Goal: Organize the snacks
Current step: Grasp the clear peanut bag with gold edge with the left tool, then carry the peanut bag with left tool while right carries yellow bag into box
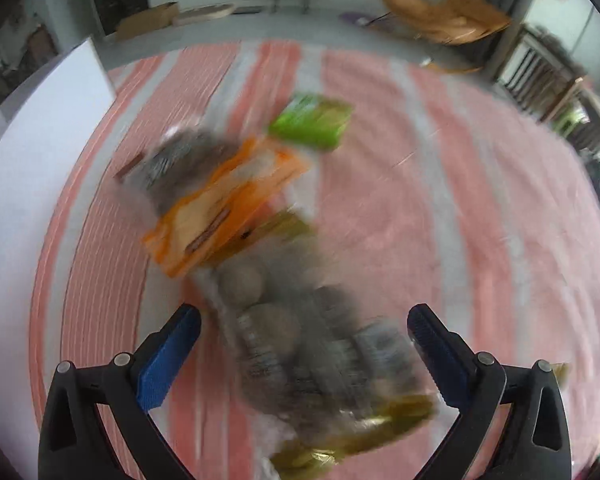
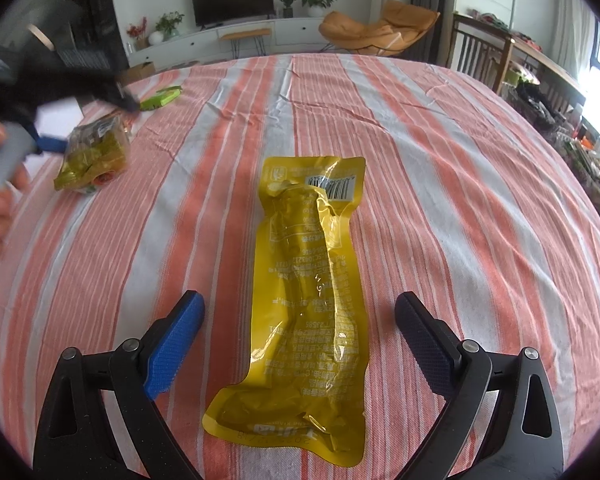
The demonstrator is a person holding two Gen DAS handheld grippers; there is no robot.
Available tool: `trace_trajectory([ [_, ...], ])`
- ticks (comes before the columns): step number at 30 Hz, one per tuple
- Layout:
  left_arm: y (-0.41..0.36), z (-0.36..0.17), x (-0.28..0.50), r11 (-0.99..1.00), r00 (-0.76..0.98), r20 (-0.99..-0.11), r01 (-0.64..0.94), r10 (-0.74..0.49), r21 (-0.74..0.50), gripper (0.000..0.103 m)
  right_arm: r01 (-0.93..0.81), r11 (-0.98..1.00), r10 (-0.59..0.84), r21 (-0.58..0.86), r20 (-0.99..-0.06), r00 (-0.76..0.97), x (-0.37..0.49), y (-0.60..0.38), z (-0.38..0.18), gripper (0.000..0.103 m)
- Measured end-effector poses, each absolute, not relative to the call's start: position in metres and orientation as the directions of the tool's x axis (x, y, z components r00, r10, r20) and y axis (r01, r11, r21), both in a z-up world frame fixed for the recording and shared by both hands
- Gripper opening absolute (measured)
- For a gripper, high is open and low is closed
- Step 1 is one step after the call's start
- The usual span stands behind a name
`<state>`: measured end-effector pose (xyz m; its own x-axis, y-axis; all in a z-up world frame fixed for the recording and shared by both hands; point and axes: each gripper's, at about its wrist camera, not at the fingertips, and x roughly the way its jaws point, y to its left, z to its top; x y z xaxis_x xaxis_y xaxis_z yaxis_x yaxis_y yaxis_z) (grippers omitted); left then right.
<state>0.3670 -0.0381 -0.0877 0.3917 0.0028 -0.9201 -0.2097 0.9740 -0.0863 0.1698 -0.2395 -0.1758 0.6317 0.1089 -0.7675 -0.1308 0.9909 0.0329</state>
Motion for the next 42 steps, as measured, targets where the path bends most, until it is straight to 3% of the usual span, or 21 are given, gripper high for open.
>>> trace_trajectory([
  [1,-0.029,-0.094,0.361,0.966,0.404,-0.914,-0.213,-0.050,-0.147,0.097,-0.131,0.991,0.112,0.037,-0.767,0.632,0.170,-0.240,-0.175,0.098],
  [2,-0.022,-0.096,0.352,0.958,0.422,-0.902,-0.210,-0.090,-0.194,0.082,-0.131,0.990,0.115,0.041,-0.766,0.633,0.170,-0.241,-0.175,0.098],
  [3,-0.015,-0.092,0.342,0.961,0.466,-0.879,-0.185,-0.100,-0.208,0.074,-0.132,0.990,0.117,0.043,-0.765,0.633,0.169,-0.241,-0.175,0.098],
  [5,-0.007,-0.088,0.325,0.974,0.475,-0.871,-0.110,-0.123,-0.197,0.072,-0.132,0.990,0.120,0.046,-0.765,0.633,0.170,-0.242,-0.175,0.098],
  [10,0.017,-0.090,0.232,0.960,0.381,-0.883,0.164,-0.275,-0.228,0.073,-0.132,0.990,0.117,0.043,-0.766,0.632,0.170,-0.242,-0.175,0.098],
  [15,0.052,-0.102,0.156,0.966,0.406,-0.877,0.148,-0.257,-0.214,0.089,-0.132,0.990,0.120,0.047,-0.765,0.632,0.170,-0.243,-0.174,0.098],
  [20,0.057,-0.100,0.151,0.971,0.457,-0.857,0.106,-0.239,-0.214,0.091,-0.156,0.986,0.138,0.052,-0.779,0.612,0.174,-0.240,-0.175,0.103],
  [22,0.048,-0.101,0.157,0.978,0.466,-0.861,0.116,-0.205,-0.171,0.090,-0.178,0.984,0.100,0.002,-0.836,0.539,0.186,-0.232,-0.174,0.103],
  [23,0.044,-0.102,0.161,0.983,0.475,-0.862,0.116,-0.180,-0.141,0.073,-0.193,0.981,0.102,0.008,-0.869,0.484,0.194,-0.229,-0.173,0.101],
  [24,0.042,-0.100,0.160,0.985,0.494,-0.853,0.124,-0.165,-0.119,0.070,-0.198,0.980,0.088,-0.002,-0.891,0.445,0.199,-0.227,-0.170,0.088],
  [25,0.040,-0.096,0.158,0.984,0.491,-0.854,0.116,-0.174,-0.134,0.070,-0.199,0.980,0.086,-0.002,-0.896,0.435,0.201,-0.228,-0.164,0.045],
  [30,0.059,-0.067,0.136,0.942,0.543,-0.778,0.086,-0.316,-0.323,0.068,-0.138,0.983,0.166,0.121,-0.909,0.382,0.202,-0.244,-0.146,0.042],
  [35,0.082,-0.005,0.108,0.899,0.636,-0.660,0.131,-0.400,-0.419,0.069,-0.148,0.916,0.399,0.372,-0.820,0.410,0.184,-0.236,-0.116,0.042],
  [39,0.135,0.042,0.097,0.916,0.717,-0.614,0.089,-0.332,-0.391,0.069,-0.264,0.840,0.543,0.475,-0.727,0.420,0.183,-0.174,-0.067,0.042],
  [42,0.191,0.052,0.095,0.945,0.745,-0.639,-0.034,-0.192,-0.324,0.070,-0.393,0.753,0.656,0.528,-0.650,0.384,0.178,-0.098,-0.026,0.042],
])
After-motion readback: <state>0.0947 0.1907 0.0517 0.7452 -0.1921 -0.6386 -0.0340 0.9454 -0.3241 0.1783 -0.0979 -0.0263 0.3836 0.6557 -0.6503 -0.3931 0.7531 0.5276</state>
